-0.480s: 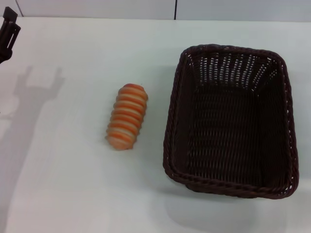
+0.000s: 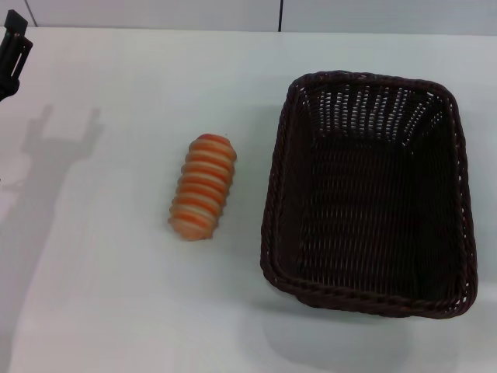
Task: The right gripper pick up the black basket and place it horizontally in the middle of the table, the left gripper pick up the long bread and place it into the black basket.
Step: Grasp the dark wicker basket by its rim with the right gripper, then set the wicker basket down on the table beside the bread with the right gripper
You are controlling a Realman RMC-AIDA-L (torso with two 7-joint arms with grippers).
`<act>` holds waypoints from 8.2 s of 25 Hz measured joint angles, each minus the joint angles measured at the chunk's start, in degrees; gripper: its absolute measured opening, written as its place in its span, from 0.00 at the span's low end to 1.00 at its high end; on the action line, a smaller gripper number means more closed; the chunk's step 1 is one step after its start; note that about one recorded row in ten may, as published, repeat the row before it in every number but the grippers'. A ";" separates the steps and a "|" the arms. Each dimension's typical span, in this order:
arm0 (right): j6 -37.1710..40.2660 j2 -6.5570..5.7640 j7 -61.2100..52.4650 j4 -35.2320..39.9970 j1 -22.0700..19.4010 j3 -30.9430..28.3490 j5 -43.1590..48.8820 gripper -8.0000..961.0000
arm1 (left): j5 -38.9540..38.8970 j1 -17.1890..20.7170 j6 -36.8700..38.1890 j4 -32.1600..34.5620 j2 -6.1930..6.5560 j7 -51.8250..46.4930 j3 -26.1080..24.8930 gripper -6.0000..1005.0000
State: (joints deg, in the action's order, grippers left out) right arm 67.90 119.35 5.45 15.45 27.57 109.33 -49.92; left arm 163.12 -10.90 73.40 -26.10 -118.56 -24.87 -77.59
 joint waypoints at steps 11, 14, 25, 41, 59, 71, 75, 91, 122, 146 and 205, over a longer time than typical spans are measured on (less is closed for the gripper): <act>-0.10 0.00 0.01 -0.02 -0.13 0.79 0.06 0.82 | 0.00 -0.13 0.03 0.06 0.00 0.00 -0.03 0.86; -1.37 -0.01 0.37 0.92 -0.39 0.77 0.08 0.82 | 0.00 -0.15 0.00 0.06 0.00 0.00 -0.03 0.86; -36.57 0.05 36.25 36.48 -9.90 -13.26 -7.48 0.82 | 0.00 0.18 0.24 -0.61 0.10 -0.04 0.07 0.86; -12.16 -2.01 9.70 18.67 -6.71 -11.31 7.59 0.82 | 0.03 -0.23 0.68 -0.62 0.18 -0.09 -0.03 0.86; -76.49 -0.26 12.92 57.69 -13.89 -29.07 17.80 0.82 | 0.15 -0.61 1.08 -0.68 0.12 -0.09 0.07 0.86; -105.86 -0.19 -0.85 75.91 -13.94 -27.60 47.38 0.82 | 0.26 -0.99 1.22 -1.17 0.32 0.01 -0.18 0.86; -115.78 -0.20 -1.15 81.76 -13.87 -24.42 48.54 0.82 | 0.28 -1.14 1.22 -1.31 0.35 0.02 -0.03 0.86; -143.59 -0.20 -17.18 94.73 -8.64 -10.98 47.68 0.81 | -0.01 0.35 1.77 -0.86 0.56 -1.06 -3.13 0.86; -165.85 -0.25 -28.49 91.37 -1.39 -11.61 40.96 0.80 | 0.36 -0.39 1.30 1.45 1.20 -2.11 -6.35 0.86; -157.98 0.01 -30.55 84.66 -3.09 -9.94 38.17 0.80 | 0.35 0.06 1.77 1.93 0.96 -2.11 -6.79 0.86; -123.71 -0.35 -4.71 94.36 -14.44 -6.64 37.21 0.19 | 0.24 2.26 3.57 0.66 0.97 -3.12 -7.39 0.86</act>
State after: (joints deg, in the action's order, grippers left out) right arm -55.81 119.00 0.74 109.81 13.13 102.69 -12.71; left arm 163.37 -8.64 76.97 -25.44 -117.59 -27.99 -84.97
